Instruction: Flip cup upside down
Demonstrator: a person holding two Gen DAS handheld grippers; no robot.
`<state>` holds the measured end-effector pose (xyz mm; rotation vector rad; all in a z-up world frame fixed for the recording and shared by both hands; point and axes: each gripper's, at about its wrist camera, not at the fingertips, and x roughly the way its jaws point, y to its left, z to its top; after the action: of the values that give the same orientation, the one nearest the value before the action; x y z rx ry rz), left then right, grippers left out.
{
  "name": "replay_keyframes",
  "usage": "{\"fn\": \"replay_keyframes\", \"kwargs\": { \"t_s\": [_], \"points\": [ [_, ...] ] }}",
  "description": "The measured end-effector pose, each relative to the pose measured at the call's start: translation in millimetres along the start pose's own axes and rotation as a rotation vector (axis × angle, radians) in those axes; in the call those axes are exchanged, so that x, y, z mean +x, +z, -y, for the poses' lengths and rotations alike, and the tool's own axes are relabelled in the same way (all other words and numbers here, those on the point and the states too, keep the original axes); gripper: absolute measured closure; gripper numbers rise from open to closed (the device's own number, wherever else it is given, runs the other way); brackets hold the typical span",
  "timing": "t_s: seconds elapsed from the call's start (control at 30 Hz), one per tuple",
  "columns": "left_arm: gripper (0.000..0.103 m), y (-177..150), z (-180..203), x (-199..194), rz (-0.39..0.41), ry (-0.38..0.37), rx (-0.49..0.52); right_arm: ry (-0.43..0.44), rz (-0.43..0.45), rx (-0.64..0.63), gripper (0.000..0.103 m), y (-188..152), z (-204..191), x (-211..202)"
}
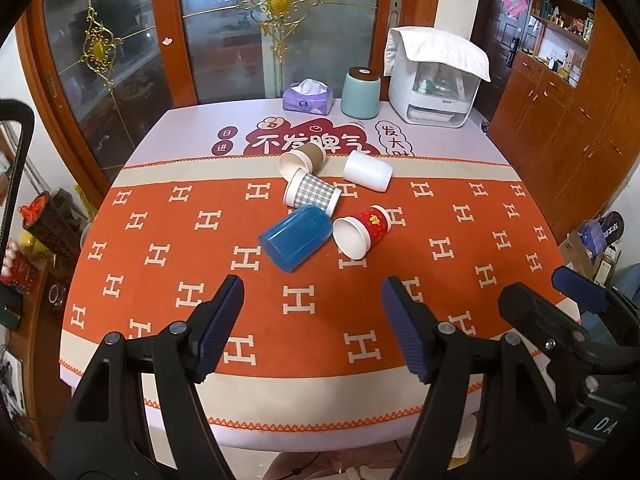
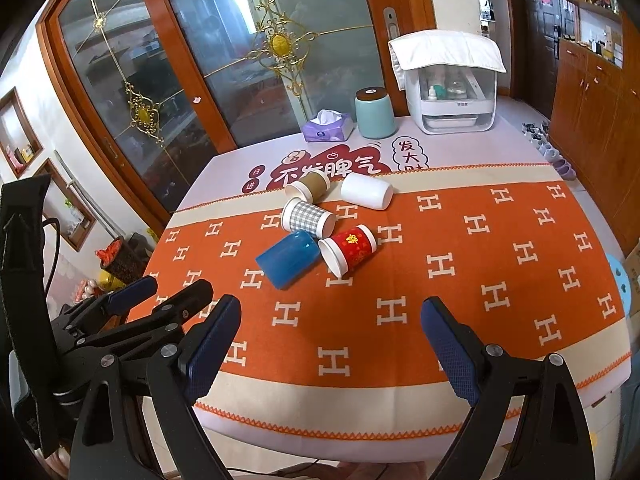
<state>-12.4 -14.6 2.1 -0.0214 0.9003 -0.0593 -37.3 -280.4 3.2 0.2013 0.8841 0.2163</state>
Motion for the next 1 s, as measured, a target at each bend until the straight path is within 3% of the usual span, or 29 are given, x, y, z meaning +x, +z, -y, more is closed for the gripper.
{"fn": "replay_keyframes", "kwargs": {
  "t_s": [1.0],
  "points": [
    [0.034, 4.3, -3.7, -0.3, -0.011, 0.003, -0.011, 0.01, 0.011, -0.002, 0.011, 4.9, -0.8, 1.9]
  ]
}}
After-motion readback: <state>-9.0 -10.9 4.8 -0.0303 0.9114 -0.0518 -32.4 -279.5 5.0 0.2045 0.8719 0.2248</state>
